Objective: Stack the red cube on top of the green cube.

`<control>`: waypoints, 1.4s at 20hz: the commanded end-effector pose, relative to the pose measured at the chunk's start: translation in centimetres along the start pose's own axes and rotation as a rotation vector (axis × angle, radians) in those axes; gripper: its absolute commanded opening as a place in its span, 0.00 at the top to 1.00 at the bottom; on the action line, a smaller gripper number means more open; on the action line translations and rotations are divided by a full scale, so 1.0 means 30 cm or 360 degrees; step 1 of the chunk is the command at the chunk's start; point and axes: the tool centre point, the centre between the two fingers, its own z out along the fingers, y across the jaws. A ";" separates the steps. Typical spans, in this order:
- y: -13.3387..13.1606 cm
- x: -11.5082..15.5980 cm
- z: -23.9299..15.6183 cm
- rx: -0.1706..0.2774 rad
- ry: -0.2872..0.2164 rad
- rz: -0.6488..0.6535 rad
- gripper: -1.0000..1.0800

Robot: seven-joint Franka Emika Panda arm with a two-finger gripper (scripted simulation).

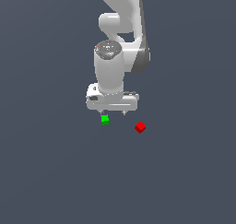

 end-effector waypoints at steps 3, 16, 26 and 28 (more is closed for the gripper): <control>-0.003 0.001 0.002 0.0000 0.0000 -0.0007 0.04; -0.193 0.027 0.134 -0.0001 -0.0001 -0.0432 0.04; -0.427 -0.017 0.299 -0.0006 -0.0002 -0.0964 0.04; -0.453 -0.027 0.318 -0.0007 -0.0002 -0.1025 0.04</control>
